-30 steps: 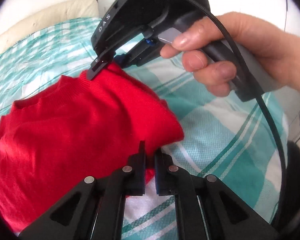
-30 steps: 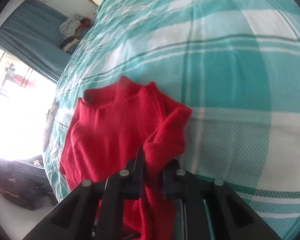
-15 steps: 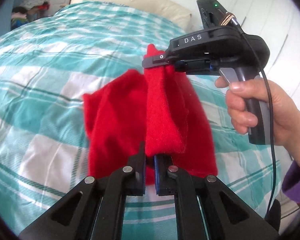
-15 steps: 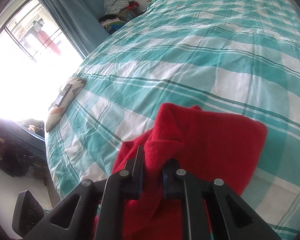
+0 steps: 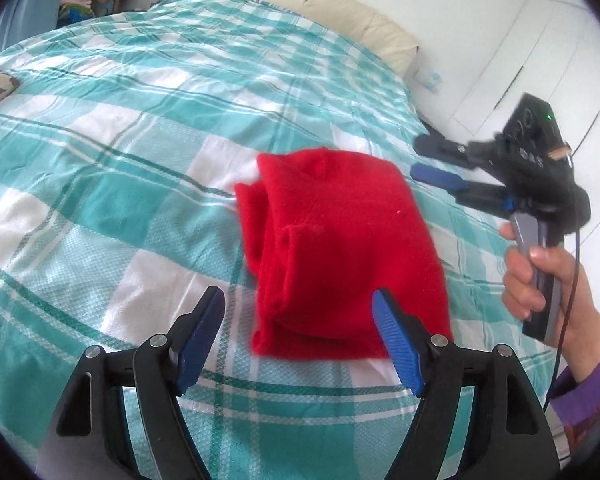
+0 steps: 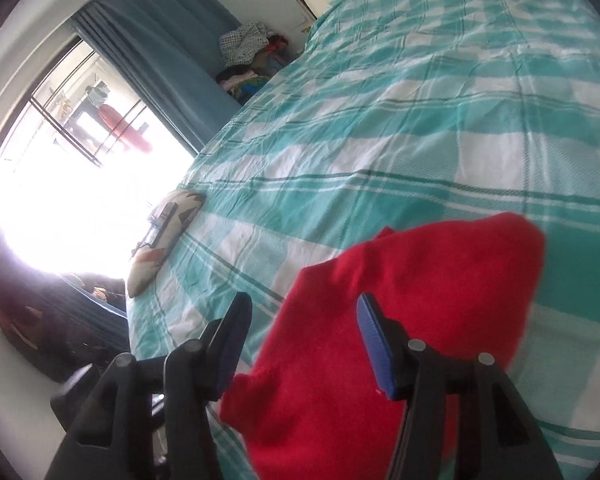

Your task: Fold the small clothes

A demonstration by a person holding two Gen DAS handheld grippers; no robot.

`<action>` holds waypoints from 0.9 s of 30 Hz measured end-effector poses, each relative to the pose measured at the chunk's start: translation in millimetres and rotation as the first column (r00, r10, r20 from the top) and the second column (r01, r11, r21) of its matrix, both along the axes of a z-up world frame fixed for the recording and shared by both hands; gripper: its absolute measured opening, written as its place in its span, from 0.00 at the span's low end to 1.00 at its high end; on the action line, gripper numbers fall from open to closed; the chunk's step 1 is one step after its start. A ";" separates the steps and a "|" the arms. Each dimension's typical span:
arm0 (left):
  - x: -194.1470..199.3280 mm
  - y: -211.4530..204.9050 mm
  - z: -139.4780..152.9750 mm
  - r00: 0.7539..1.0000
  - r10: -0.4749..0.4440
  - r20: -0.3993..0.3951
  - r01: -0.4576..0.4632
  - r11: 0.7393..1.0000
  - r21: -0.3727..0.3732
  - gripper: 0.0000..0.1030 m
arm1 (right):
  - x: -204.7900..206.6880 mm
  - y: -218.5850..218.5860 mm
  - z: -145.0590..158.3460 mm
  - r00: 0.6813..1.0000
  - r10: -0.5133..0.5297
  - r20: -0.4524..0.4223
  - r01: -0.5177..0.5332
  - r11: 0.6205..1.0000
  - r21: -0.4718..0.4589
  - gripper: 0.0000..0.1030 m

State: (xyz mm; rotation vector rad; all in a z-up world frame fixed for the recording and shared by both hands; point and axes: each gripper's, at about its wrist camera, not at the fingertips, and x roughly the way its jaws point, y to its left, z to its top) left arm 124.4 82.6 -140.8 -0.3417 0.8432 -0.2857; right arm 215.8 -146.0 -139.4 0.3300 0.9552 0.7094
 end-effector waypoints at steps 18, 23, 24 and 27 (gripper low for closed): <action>26.4 15.2 -13.2 0.992 0.044 -0.119 -0.025 0.987 0.161 0.76 | -110.5 -36.8 -47.9 0.997 0.062 -0.034 -0.064 0.997 -0.049 0.65; 62.2 20.9 -7.7 0.993 -0.021 -0.118 0.014 0.998 -0.059 0.88 | -79.7 -78.0 -35.3 0.995 -0.099 -0.019 0.098 0.995 -0.015 0.85; 73.1 16.4 -12.5 0.989 -0.045 -0.138 0.037 0.997 -0.062 0.89 | -69.4 -82.3 -39.3 0.991 -0.122 -0.046 0.123 0.992 0.016 0.85; 102.2 3.1 -36.3 0.969 -0.100 -0.225 0.092 0.995 -0.047 0.88 | -39.6 -78.4 -64.1 0.973 -0.160 -0.165 0.174 0.982 0.075 0.85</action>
